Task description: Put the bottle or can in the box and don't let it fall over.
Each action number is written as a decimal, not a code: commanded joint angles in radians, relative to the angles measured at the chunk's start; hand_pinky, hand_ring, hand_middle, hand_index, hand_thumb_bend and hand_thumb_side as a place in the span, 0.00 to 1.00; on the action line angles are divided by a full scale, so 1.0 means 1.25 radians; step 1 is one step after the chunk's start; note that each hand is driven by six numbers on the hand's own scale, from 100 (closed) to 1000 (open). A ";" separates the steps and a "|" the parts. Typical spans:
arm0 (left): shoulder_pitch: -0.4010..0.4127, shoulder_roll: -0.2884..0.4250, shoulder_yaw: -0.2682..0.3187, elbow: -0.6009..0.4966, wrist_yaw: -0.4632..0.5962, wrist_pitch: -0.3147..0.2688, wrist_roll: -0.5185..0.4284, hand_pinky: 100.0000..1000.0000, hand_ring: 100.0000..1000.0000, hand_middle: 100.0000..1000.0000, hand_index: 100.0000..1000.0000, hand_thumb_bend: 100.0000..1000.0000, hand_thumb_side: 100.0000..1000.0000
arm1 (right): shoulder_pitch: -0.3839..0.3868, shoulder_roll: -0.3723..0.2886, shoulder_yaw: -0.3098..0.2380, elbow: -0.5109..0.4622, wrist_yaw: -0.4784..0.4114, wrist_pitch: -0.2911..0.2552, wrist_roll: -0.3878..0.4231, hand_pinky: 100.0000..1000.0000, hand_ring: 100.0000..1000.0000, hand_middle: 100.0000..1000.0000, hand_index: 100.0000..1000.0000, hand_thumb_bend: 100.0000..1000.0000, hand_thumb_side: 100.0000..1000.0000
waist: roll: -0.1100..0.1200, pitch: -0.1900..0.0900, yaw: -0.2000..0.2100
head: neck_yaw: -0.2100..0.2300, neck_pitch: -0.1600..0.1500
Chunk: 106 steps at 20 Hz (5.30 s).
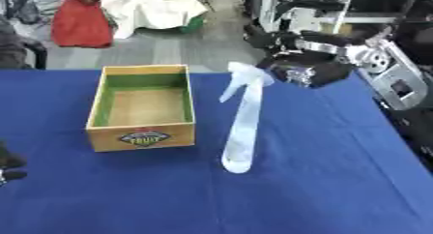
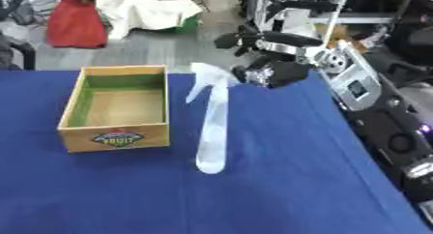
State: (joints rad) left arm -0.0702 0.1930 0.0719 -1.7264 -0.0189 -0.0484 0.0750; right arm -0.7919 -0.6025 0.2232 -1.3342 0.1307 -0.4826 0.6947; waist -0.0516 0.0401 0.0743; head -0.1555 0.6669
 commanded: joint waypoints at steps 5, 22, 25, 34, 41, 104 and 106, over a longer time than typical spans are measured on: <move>-0.004 0.013 0.002 -0.010 -0.003 0.000 -0.004 0.57 0.61 0.52 0.82 0.44 0.69 | -0.041 0.017 0.008 -0.027 -0.022 -0.078 0.117 0.87 1.00 1.00 1.00 0.00 0.72 | 0.004 -0.014 0.005 | -0.004 0.001; -0.009 0.008 -0.002 -0.010 0.001 0.000 -0.009 0.57 0.61 0.52 0.82 0.44 0.69 | -0.048 0.115 0.035 0.045 0.043 -0.072 0.170 0.84 1.00 1.00 1.00 0.00 0.80 | 0.007 -0.010 0.020 | -0.022 -0.007; -0.009 0.007 -0.002 -0.010 0.001 0.000 -0.009 0.57 0.61 0.52 0.82 0.44 0.69 | -0.047 0.121 0.028 0.062 0.058 -0.070 0.168 0.82 1.00 1.00 1.00 0.00 0.78 | 0.006 -0.008 0.021 | -0.023 -0.009; -0.010 0.007 -0.001 -0.011 0.001 0.000 -0.009 0.57 0.61 0.52 0.82 0.44 0.69 | -0.044 0.126 0.028 0.079 0.080 -0.083 0.169 0.75 1.00 1.00 1.00 0.00 0.51 | 0.005 -0.005 0.023 | -0.029 -0.015; -0.010 0.007 0.000 -0.011 0.002 0.000 -0.008 0.57 0.61 0.52 0.82 0.44 0.69 | -0.040 0.125 0.033 0.083 0.093 -0.095 0.170 0.60 1.00 1.00 0.92 0.00 0.16 | 0.005 -0.005 0.023 | -0.030 -0.017; -0.164 0.001 -0.080 -0.005 0.046 0.001 -0.087 0.57 0.61 0.51 0.82 0.44 0.69 | -0.101 0.017 -0.102 0.076 0.249 -0.123 -0.309 0.03 0.40 0.30 0.13 0.00 0.16 | -0.066 0.046 0.275 | -0.236 -0.046; -0.166 0.000 -0.081 -0.004 0.045 0.002 -0.087 0.57 0.61 0.51 0.82 0.44 0.69 | -0.100 0.029 -0.096 0.093 0.278 -0.140 -0.310 0.22 0.52 0.43 0.31 0.00 0.15 | -0.068 0.050 0.276 | -0.237 -0.045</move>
State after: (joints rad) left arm -0.2640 0.1918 -0.0271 -1.7197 0.0354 -0.0454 -0.0296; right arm -0.8982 -0.5533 0.1123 -1.2240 0.4526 -0.6460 0.3203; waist -0.1454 0.1130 0.4192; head -0.4456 0.6142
